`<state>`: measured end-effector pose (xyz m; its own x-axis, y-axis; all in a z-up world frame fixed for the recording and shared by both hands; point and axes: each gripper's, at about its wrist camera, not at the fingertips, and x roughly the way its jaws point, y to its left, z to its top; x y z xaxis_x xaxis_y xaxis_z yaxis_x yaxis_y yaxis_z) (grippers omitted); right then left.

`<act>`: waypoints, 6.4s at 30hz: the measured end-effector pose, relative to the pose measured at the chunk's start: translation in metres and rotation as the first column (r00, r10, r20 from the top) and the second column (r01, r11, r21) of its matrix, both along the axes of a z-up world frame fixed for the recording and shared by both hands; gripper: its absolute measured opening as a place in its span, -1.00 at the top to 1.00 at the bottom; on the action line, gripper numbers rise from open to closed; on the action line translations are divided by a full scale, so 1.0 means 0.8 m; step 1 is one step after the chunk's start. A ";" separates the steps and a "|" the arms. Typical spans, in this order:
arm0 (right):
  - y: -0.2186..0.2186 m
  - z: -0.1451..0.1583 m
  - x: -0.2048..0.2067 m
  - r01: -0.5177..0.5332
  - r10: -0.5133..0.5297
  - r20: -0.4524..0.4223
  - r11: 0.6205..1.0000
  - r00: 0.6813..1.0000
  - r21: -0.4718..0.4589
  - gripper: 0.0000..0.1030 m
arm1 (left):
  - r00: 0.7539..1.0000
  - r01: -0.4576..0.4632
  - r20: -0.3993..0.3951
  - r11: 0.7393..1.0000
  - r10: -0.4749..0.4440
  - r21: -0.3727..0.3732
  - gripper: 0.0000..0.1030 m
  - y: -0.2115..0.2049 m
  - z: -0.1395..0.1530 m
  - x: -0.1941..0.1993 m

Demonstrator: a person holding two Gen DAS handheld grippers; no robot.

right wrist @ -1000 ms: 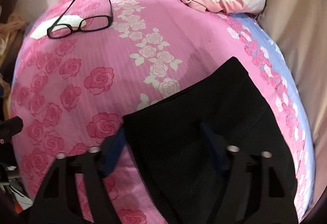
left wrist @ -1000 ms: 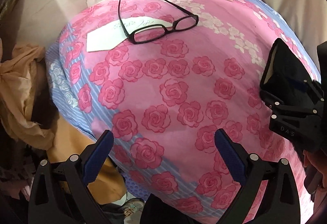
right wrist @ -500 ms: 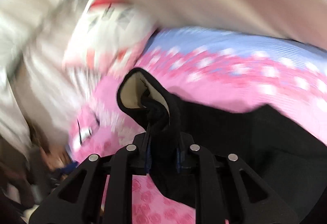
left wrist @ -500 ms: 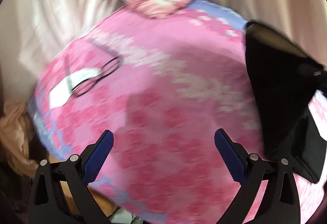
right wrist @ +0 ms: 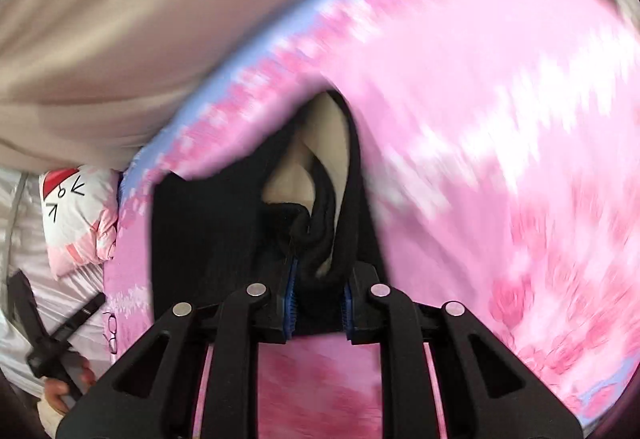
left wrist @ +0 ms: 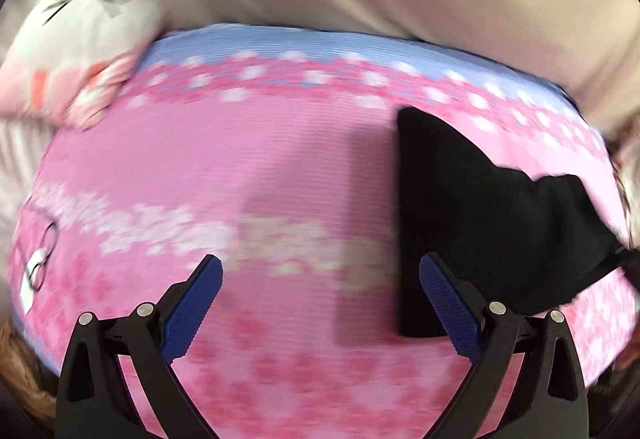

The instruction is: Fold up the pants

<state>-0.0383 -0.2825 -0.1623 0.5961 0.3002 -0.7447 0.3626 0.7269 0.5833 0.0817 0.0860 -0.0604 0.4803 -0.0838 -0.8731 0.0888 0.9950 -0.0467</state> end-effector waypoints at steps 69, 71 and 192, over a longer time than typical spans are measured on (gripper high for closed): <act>0.185 0.061 0.294 -0.589 0.584 -0.099 0.773 0.806 -0.237 0.56 | 0.960 0.245 -0.168 0.962 -0.223 0.124 -0.90 -0.151 -0.068 0.019; 0.134 0.088 0.267 -0.479 0.489 -0.034 0.834 0.872 -0.274 0.17 | 0.962 0.229 -0.171 0.970 -0.213 0.078 -0.90 -0.141 -0.066 0.023; 0.240 0.065 0.174 -0.542 0.543 -0.035 0.827 0.839 -0.149 0.82 | 0.978 -0.037 -0.209 0.999 0.029 -0.035 -0.37 -0.024 -0.043 -0.090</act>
<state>0.1007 -0.0905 -0.1107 0.3762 0.4649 -0.8015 -0.1203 0.8822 0.4553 0.0097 0.0669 -0.0945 0.2916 -0.1070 -0.9505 0.0405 0.9942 -0.0995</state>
